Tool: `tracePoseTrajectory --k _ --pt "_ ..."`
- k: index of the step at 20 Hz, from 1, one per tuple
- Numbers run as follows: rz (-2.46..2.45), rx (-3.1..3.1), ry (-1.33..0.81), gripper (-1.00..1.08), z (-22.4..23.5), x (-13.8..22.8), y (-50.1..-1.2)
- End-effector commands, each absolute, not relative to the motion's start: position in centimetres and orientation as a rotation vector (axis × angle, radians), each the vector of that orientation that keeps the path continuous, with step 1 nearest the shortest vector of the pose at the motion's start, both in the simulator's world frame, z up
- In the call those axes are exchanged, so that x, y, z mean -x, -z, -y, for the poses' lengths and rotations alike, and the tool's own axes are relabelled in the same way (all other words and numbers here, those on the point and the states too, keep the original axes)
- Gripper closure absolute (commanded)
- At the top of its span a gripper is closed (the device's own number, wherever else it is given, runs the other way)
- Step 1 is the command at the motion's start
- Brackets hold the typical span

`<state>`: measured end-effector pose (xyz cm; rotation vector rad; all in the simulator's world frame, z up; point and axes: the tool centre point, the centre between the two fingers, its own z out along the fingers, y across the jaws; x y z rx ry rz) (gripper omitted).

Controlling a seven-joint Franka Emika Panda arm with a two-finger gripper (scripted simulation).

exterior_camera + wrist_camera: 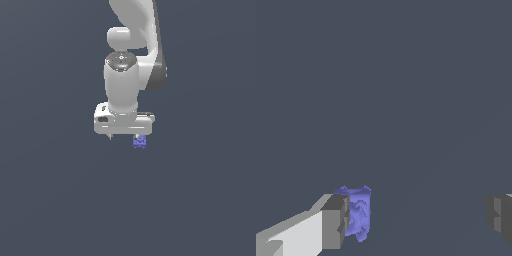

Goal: Pick up the object and move it to a goal position.

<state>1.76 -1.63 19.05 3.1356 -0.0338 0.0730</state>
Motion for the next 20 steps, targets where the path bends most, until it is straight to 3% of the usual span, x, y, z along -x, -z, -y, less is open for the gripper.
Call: tracePoseTrajectory --k 1,20 --pt "0.034 -3.136 -0.073 -0.92 1.6 -1.8 -19.0" --pt "0.139 -3.148 -0.051 -0.92 3.3 -1.5 -18.1"
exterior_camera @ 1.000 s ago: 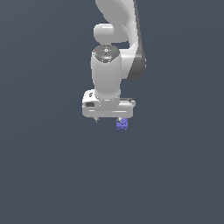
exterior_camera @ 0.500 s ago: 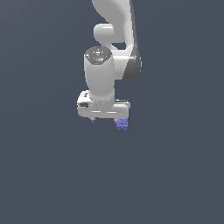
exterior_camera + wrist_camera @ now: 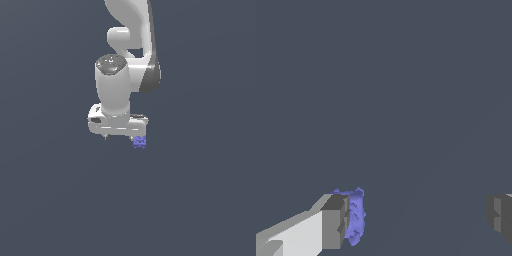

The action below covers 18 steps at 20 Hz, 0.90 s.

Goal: Pick up the object and move it to a goal position.

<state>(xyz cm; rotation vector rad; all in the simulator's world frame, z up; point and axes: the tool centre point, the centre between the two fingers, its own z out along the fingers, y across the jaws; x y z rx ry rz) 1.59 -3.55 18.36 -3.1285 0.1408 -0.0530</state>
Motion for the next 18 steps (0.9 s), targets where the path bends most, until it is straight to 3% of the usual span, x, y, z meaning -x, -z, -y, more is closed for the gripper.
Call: tracePoseTrajectory --k 1,18 --pt "-0.136 3.129 0.050 -0.92 3.1 -1.3 -17.9" --pt "-0.048 3.140 0.007 -0.92 -4.9 5.3 -10.3"
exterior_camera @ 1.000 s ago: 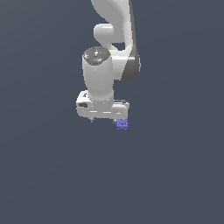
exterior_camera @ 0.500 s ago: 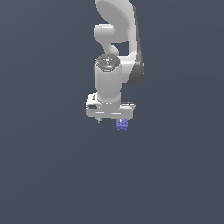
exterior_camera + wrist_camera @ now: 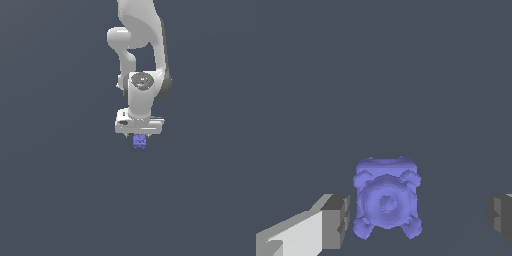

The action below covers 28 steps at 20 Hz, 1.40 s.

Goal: Pick up the object and move it to a goal position.

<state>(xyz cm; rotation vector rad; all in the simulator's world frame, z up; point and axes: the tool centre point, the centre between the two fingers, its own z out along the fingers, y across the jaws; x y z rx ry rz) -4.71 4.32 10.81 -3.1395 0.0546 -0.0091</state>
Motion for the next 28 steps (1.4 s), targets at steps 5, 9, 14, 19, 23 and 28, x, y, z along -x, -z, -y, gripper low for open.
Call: tracePoseTrajectory --k 5,9,14,19,23,28 --pt "-0.034 3.141 0.001 -0.92 -5.9 6.6 -9.2" --pt "-0.032 3.141 -0.001 -0.92 -6.0 6.7 -9.2" --pt "-0.032 3.141 -0.001 -0.92 -6.1 6.7 -8.3" --pt "-0.032 3.141 -0.001 -0.92 -6.1 6.9 -5.9" --pt "-0.032 3.141 -0.001 -0.92 -6.1 6.9 -4.5" --pt "-0.031 3.141 0.000 1.08 -6.1 6.8 -4.1"
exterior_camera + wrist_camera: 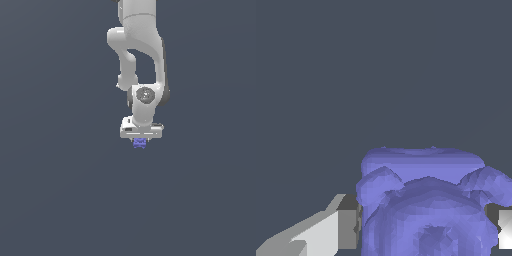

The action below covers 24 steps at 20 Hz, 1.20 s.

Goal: Pick up the object and move it to a goal position.

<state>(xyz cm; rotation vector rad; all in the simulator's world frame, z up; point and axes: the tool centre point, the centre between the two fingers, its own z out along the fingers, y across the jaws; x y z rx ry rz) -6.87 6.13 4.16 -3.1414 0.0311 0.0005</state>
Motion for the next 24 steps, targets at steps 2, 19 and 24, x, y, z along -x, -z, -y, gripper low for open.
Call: tracePoseTrajectory --k 2,19,24 --pt "-0.031 3.141 0.000 1.08 -6.1 6.8 -4.1" --pt "-0.031 3.141 0.002 1.08 -6.6 6.8 -6.4" --pt "-0.031 3.141 0.002 1.08 -7.2 6.8 -9.7"
